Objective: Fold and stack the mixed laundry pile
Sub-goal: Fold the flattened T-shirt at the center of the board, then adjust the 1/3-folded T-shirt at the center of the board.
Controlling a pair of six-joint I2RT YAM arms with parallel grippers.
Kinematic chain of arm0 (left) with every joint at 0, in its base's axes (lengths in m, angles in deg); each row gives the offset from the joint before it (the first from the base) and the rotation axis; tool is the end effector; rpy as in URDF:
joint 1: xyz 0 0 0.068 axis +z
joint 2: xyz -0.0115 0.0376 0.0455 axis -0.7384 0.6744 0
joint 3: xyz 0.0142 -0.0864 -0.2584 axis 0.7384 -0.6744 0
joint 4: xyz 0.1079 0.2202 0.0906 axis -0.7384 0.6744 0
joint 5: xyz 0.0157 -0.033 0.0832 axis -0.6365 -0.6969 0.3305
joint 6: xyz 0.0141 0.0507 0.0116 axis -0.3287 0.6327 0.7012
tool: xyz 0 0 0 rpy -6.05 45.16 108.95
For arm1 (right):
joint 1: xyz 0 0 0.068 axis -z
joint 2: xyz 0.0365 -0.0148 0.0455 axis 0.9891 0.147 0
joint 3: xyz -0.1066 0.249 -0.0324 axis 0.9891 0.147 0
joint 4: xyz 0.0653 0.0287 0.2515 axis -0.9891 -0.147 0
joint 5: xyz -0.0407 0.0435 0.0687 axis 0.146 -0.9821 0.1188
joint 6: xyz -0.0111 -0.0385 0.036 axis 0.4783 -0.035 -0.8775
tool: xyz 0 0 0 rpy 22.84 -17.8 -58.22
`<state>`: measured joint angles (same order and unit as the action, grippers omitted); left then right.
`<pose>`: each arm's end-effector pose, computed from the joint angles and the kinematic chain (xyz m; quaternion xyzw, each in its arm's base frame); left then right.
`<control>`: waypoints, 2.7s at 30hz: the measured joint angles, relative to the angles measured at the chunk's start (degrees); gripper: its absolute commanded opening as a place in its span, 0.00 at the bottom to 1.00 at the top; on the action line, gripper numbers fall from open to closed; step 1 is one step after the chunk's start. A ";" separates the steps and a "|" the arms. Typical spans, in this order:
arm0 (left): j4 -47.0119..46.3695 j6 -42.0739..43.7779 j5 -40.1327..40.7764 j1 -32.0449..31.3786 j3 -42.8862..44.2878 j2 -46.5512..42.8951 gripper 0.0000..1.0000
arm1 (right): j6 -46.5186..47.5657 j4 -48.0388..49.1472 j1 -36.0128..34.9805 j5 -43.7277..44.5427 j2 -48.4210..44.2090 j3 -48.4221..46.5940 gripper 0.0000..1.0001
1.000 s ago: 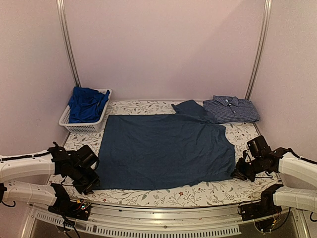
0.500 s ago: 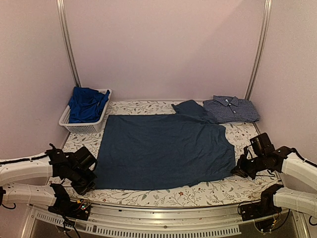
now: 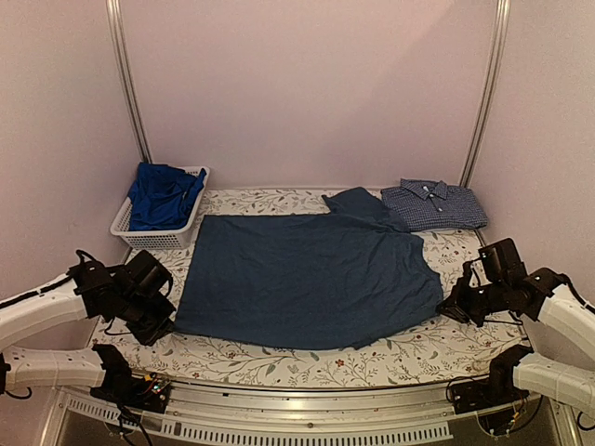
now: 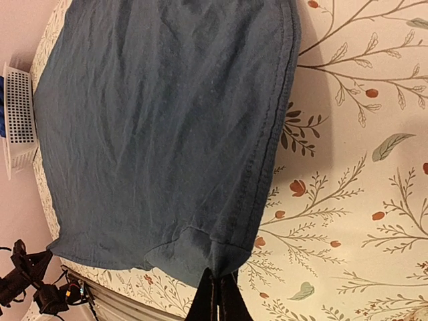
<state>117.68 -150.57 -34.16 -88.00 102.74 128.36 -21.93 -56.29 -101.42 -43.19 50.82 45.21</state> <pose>0.1061 -0.0839 0.1921 -0.4551 0.8749 -0.1131 0.1208 0.1312 0.0574 0.1991 0.1851 0.9291 0.2682 0.1749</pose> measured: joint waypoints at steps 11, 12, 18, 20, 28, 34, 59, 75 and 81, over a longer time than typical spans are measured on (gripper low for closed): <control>-1.60 10.80 1.16 9.94 6.36 4.76 0.00 | -0.17 0.68 0.00 2.91 5.75 -4.70 0.00; -2.08 11.74 1.33 10.47 7.10 5.73 0.00 | -0.17 1.07 0.00 3.02 6.75 -5.18 0.00; -6.19 17.27 1.68 14.23 9.57 10.99 0.00 | 0.70 4.15 1.40 3.21 12.39 -8.13 0.00; -7.54 18.95 1.55 15.58 9.60 12.46 0.00 | 1.40 5.51 2.49 3.19 14.12 -9.03 0.00; -12.37 24.50 1.16 18.84 12.11 19.28 0.00 | 4.33 11.19 5.31 2.40 22.71 -11.82 0.00; -15.61 27.78 1.14 19.85 14.84 24.37 0.00 | 5.84 14.78 6.27 1.36 28.83 -13.00 0.00; -24.30 37.38 -1.29 24.30 17.49 36.87 0.17 | 10.12 22.34 9.73 -2.01 40.06 -17.29 0.30; -34.58 49.03 -14.67 20.15 7.80 21.70 0.55 | 18.95 22.51 12.50 -10.19 30.93 -10.29 0.54; -39.69 48.06 -19.10 15.91 3.93 26.21 0.54 | 18.95 26.88 12.46 -15.47 37.07 -8.50 0.50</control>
<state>77.98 -102.51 -53.26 -72.09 106.67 154.57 -2.98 -29.41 -88.97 -58.66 87.89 36.71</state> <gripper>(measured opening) 0.547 0.520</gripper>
